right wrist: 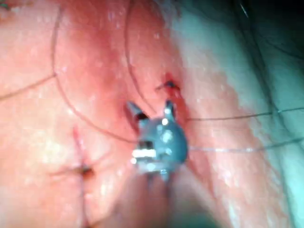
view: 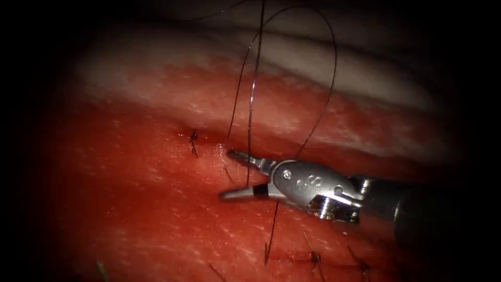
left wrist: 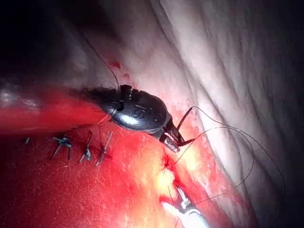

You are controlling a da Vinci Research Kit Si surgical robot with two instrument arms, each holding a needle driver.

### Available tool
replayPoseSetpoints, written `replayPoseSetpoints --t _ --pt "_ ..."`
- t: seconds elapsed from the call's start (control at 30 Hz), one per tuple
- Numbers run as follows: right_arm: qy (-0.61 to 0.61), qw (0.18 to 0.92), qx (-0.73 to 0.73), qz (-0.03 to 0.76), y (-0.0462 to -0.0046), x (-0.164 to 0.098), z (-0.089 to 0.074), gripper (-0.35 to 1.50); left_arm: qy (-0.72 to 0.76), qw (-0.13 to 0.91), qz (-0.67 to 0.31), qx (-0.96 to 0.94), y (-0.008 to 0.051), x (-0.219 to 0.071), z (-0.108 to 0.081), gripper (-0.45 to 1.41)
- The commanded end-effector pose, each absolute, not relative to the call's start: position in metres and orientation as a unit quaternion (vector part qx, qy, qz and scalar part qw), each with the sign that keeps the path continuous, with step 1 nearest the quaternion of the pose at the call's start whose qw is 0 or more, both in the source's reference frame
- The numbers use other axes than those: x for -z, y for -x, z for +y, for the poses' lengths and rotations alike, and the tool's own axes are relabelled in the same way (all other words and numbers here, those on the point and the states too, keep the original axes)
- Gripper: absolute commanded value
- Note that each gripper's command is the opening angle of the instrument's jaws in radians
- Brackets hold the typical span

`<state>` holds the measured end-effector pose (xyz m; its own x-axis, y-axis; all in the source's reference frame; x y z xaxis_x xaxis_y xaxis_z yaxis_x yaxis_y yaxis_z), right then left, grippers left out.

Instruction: Wound Closure

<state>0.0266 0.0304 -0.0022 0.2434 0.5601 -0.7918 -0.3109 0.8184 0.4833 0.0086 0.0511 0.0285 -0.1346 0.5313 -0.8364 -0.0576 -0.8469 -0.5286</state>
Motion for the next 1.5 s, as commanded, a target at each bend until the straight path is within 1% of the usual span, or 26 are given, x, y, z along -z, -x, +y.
replayPoseSetpoints --t 0.03,0.47,0.83,1.07,1.1,1.2,1.27,1.3,1.4,1.5 --pt "-0.121 0.777 -0.277 0.552 -0.0276 0.002 0.031 -0.35 0.626 0.203 -0.189 -0.729 -0.0080 -0.029 0.051 -0.35" --pt "-0.170 0.772 -0.278 0.546 -0.0270 0.008 0.029 -0.35 0.626 0.203 -0.189 -0.729 -0.0080 -0.029 0.051 -0.35" --pt "-0.211 0.755 -0.254 0.566 -0.0283 0.020 0.022 -0.35 0.626 0.202 -0.189 -0.729 -0.0080 -0.029 0.051 -0.35" --pt "-0.207 0.758 -0.240 0.570 -0.0288 0.022 0.021 -0.35 0.626 0.202 -0.189 -0.729 -0.0080 -0.029 0.051 -0.35" --pt "-0.199 0.760 -0.243 0.568 -0.0288 0.022 0.021 -0.03 0.626 0.202 -0.189 -0.729 -0.0080 -0.029 0.051 -0.35" --pt "-0.175 0.767 -0.259 0.560 -0.0283 0.020 0.023 0.68 0.626 0.202 -0.189 -0.729 -0.0080 -0.029 0.051 -0.35" --pt "-0.162 0.772 -0.264 0.555 -0.0279 0.019 0.024 0.84 0.626 0.202 -0.189 -0.729 -0.0080 -0.029 0.051 -0.35" --pt "-0.152 0.775 -0.267 0.552 -0.0276 0.017 0.026 0.89 0.626 0.202 -0.189 -0.729 -0.0080 -0.029 0.051 -0.35" --pt "-0.142 0.780 -0.269 0.547 -0.0271 0.015 0.028 0.94 0.626 0.202 -0.189 -0.729 -0.0081 -0.029 0.051 -0.35" --pt "-0.135 0.781 -0.272 0.546 -0.0268 0.013 0.029 0.94 0.626 0.202 -0.189 -0.729 -0.0081 -0.029 0.051 -0.35"
